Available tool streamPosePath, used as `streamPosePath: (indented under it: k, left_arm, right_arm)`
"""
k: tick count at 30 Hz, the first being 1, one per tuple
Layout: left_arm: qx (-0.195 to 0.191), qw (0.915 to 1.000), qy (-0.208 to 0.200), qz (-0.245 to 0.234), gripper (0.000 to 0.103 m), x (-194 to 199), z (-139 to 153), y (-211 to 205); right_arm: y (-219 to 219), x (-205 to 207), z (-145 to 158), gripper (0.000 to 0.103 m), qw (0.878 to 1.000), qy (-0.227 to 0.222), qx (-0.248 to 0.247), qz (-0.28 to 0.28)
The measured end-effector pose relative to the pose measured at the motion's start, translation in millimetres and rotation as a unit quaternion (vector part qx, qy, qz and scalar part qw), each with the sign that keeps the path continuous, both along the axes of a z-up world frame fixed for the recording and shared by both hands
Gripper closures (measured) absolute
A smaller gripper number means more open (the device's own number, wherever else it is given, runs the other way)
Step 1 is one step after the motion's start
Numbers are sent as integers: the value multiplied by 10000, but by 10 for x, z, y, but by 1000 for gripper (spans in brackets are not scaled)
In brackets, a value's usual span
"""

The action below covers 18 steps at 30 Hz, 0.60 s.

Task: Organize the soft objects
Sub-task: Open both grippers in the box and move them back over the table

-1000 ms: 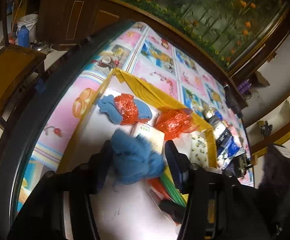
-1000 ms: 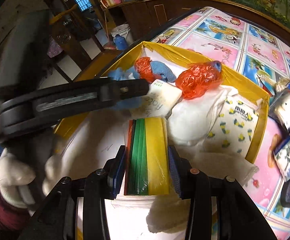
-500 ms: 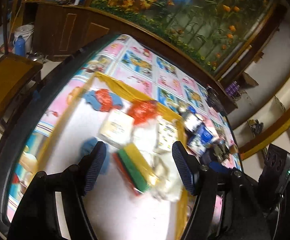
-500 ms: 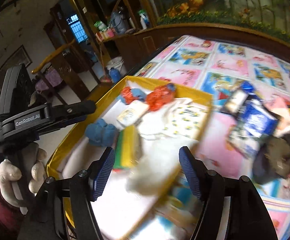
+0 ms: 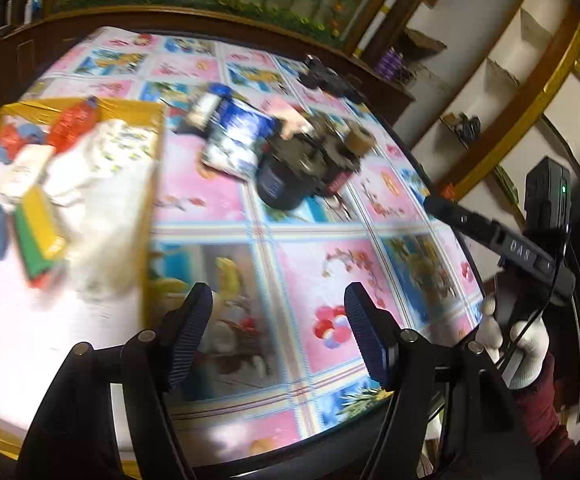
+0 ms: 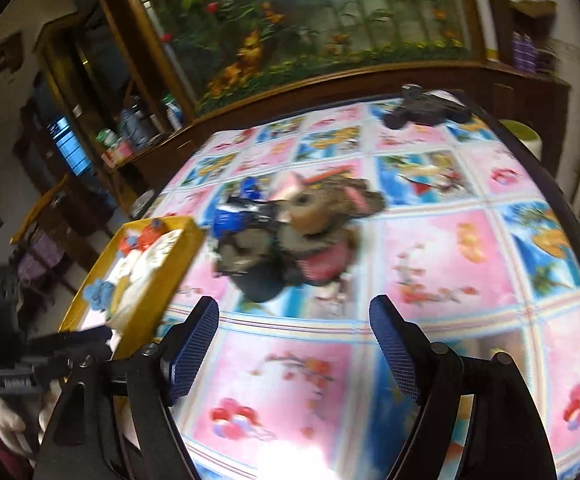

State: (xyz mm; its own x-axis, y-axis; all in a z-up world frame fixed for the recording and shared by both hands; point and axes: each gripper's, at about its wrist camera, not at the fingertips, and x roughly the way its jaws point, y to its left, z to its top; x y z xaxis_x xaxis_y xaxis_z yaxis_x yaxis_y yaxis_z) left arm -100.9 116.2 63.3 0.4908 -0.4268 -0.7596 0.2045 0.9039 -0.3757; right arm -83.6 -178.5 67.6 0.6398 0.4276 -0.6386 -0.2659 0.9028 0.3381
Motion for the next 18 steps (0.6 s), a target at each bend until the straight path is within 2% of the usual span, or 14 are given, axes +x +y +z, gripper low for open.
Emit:
streamPosePath:
  k: [4,8,10,12,14,18]
  left_arm:
    - [45,9995,300,-59,35,46,-234,-248]
    - [315,9980,535,-83,34,113,-447,-445]
    - [571,9978,333,-55,27,103,-439,-502]
    - [656,9975,262,-63,25,106,-454,-535]
    - [728,9972,170,-41,18,95,-467,-557]
    - [1131,9935,-107,-35,12,40,-505,-663]
  right_arm:
    - [-280,7,-90,23,9994,160,184,-236]
    - [-361,123,-212,23,9983,340,355,-299]
    - [-332,208,-286,23,9981,407,370,-266]
    - [-293,258,-348,23,9980,454,378,-226]
    - [-268,336,-430,23,9975,503,424,-242]
    - [-268,486,-638,23,9957,652,556,-362]
